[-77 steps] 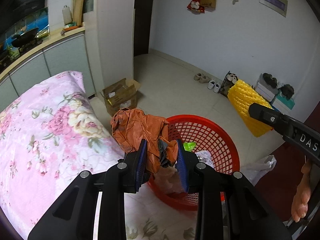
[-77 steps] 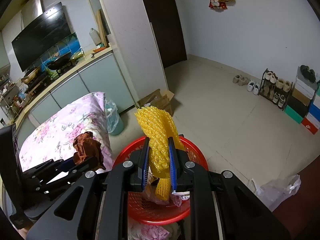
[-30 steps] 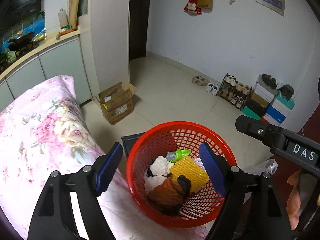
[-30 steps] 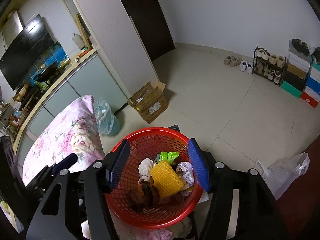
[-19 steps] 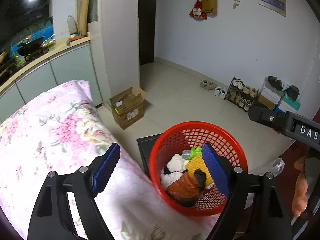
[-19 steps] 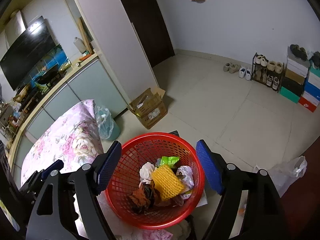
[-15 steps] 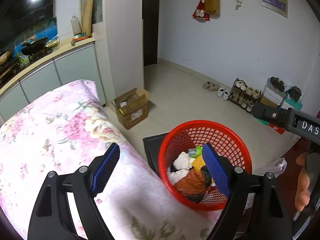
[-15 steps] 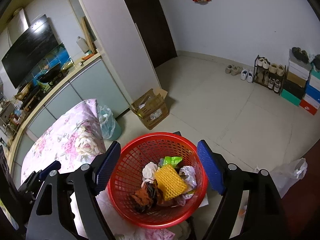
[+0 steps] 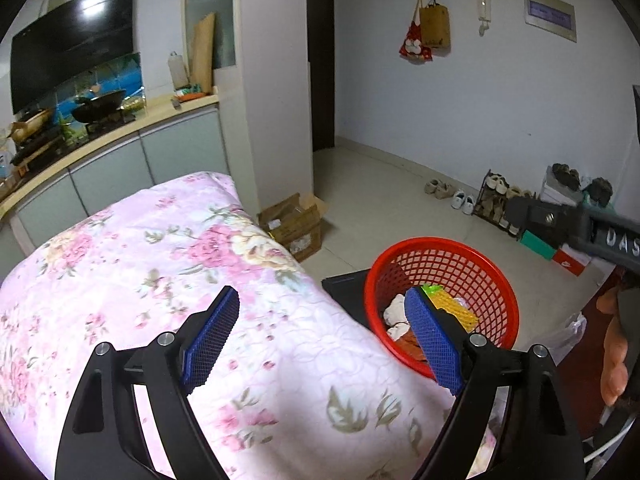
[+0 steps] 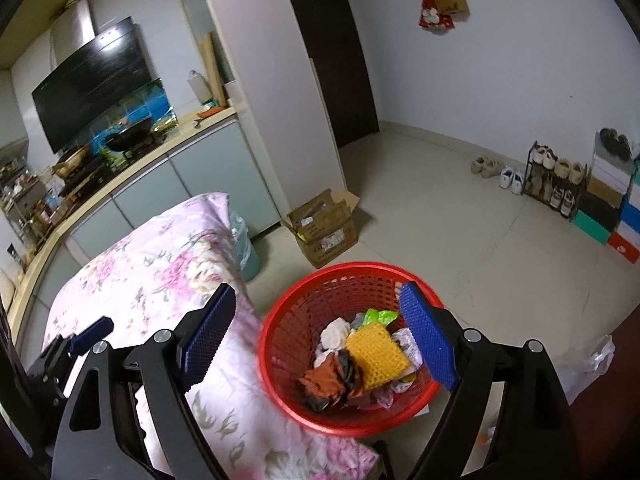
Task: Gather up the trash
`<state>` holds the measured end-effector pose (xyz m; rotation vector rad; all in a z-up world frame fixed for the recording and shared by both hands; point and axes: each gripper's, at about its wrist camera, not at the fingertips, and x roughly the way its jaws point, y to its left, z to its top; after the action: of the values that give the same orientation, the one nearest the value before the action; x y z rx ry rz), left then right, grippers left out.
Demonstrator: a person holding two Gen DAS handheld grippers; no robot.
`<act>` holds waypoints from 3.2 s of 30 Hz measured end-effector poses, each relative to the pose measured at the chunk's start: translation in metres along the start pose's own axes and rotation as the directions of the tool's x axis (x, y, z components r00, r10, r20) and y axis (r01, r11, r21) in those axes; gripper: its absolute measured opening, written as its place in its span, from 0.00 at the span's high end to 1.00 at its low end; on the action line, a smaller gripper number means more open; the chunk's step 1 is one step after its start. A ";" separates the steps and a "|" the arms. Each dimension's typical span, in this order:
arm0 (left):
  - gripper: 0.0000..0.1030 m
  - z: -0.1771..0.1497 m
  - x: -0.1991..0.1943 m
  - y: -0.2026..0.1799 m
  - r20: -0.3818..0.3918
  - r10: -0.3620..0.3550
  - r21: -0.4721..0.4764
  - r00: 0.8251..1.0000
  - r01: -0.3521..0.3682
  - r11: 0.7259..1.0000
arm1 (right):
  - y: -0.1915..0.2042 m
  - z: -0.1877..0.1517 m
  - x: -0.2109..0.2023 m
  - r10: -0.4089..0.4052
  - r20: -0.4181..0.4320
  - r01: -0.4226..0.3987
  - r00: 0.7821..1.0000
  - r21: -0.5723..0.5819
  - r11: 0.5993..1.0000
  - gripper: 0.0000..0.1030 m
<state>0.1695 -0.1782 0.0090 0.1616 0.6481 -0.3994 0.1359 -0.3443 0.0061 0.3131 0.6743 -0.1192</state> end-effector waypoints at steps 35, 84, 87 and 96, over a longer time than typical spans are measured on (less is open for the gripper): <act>0.11 -0.048 -0.034 -0.002 0.001 -0.009 0.042 1.000 0.009 0.999 | 0.027 -0.078 -0.045 -0.106 0.129 0.118 0.986 -0.091 0.989 0.07; 0.07 -0.050 -0.021 -0.007 -0.014 0.050 -0.087 0.999 -0.051 0.995 | 0.006 -0.083 -0.035 -0.109 0.062 0.111 0.992 -0.030 0.993 0.07; 0.07 -0.050 -0.022 -0.004 -0.012 0.057 -0.092 0.998 -0.057 0.994 | 0.004 -0.083 -0.035 -0.114 0.061 0.116 0.992 -0.027 0.993 0.07; 0.07 -0.050 -0.025 -0.004 -0.006 0.059 -0.096 0.998 -0.059 0.994 | -0.001 -0.082 -0.035 -0.125 0.060 0.126 0.990 -0.010 0.992 0.07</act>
<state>0.1219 -0.1600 -0.0150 0.0892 0.6634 -0.3104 0.0601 -0.3187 -0.0327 0.2527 0.6358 -0.2431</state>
